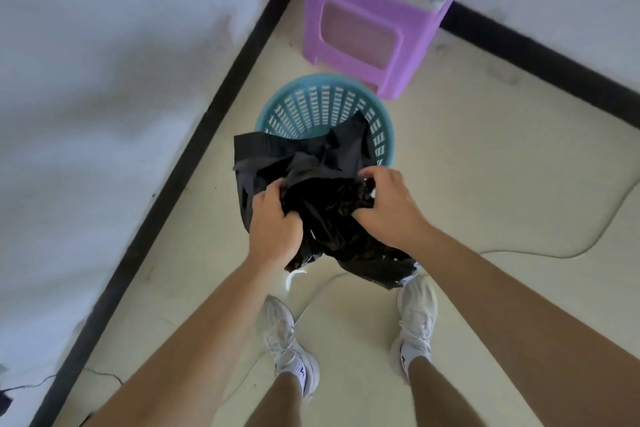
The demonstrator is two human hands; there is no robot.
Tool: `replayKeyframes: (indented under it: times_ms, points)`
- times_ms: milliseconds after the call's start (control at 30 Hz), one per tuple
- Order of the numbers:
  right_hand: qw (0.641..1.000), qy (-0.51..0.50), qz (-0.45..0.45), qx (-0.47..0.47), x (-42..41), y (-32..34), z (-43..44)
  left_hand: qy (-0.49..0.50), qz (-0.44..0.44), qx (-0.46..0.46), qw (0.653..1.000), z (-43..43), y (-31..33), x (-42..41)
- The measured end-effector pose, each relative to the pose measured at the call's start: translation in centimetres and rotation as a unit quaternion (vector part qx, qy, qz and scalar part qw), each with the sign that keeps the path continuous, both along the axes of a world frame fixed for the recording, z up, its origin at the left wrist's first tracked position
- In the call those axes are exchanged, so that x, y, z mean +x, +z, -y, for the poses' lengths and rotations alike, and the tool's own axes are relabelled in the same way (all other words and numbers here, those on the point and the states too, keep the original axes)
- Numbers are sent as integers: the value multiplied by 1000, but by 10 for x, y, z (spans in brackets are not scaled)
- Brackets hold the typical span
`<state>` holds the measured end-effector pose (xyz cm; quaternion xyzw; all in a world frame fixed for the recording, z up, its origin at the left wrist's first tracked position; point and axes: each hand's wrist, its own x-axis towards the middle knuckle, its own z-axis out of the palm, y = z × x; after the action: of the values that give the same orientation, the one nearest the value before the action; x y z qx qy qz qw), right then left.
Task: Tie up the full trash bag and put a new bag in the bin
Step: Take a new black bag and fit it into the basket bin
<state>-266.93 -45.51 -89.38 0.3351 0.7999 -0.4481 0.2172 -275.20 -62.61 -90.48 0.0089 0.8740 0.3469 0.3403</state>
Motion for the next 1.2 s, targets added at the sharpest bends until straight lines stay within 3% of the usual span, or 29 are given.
replayKeyframes:
  times_ms: [133,300,500,567,667,733,800,900,1000,1100,1200]
  points:
    - [1000,2,24,7,-37,-57,7,-5,-2,-22,1000,3,-58,-31]
    - [998,16,-9,57,-84,-113,-19,35,67,102,992,-36,-98,-59]
    - [976,157,-17,147,-117,-163,-59,135,220,121,958,-80,-152,-94]
    - [960,217,-1,178,-124,-182,-67,113,248,110,956,-90,-178,-107]
    - [936,291,44,194,-138,-208,-71,-49,173,-17,984,-102,-212,-126]
    - [913,343,73,207,-144,-221,-71,-200,87,-148,965,-103,-223,-136]
    - [899,360,58,242,-146,-226,-70,-263,9,-195,945,-100,-218,-144]
    - [885,326,-14,333,-135,-206,-68,-238,-61,-130,961,-83,-176,-145]
    - [848,287,-107,434,-119,-180,-70,-152,-113,-43,981,-53,-137,-142]
    - [833,272,-148,459,-114,-167,-86,-60,-169,-11,984,-26,-127,-154]
    - [845,251,-157,445,-112,-160,-105,53,-240,-3,969,-10,-129,-170]
